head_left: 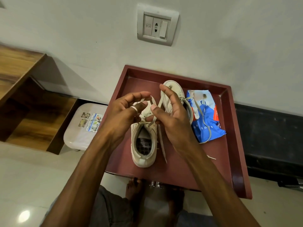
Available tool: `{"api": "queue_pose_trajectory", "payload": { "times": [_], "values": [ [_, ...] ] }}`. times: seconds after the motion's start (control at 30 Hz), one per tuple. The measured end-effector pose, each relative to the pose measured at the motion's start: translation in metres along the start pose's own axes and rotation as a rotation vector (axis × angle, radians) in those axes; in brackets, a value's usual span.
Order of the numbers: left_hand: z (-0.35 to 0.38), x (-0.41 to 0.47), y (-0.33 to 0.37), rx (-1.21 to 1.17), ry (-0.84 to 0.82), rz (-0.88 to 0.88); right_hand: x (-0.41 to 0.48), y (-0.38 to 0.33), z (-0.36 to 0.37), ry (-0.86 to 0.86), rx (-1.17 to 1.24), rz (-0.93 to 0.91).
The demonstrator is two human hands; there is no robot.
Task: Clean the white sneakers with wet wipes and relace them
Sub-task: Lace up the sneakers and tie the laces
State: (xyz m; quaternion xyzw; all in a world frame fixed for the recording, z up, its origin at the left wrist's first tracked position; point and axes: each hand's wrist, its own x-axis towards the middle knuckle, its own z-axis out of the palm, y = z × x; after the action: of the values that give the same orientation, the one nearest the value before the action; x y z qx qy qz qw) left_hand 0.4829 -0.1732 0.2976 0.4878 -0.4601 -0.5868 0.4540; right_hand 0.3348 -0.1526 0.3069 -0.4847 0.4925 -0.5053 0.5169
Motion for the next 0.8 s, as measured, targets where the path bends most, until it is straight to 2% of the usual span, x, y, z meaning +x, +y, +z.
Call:
{"api": "queue_pose_trajectory", "payload": {
  "times": [0.13, 0.27, 0.43, 0.63, 0.8],
  "values": [
    [-0.001, -0.001, 0.001, 0.078, 0.007, 0.008, 0.000, -0.006, -0.002, 0.006, -0.058, -0.134],
    [-0.002, -0.004, 0.006, 0.010, 0.065, 0.045, 0.000, -0.011, -0.008, 0.095, -0.105, -0.178],
    [-0.003, -0.004, 0.011, -0.139, 0.146, 0.109, 0.000, -0.022, -0.017, 0.153, -0.098, -0.145],
    [-0.005, -0.005, 0.026, -0.307, 0.213, 0.203, 0.005, -0.024, -0.015, 0.190, -0.034, -0.194],
    [0.001, -0.004, 0.043, -0.246, 0.239, 0.248, 0.008, -0.033, -0.009, 0.222, -0.017, -0.161]
  ]
}}
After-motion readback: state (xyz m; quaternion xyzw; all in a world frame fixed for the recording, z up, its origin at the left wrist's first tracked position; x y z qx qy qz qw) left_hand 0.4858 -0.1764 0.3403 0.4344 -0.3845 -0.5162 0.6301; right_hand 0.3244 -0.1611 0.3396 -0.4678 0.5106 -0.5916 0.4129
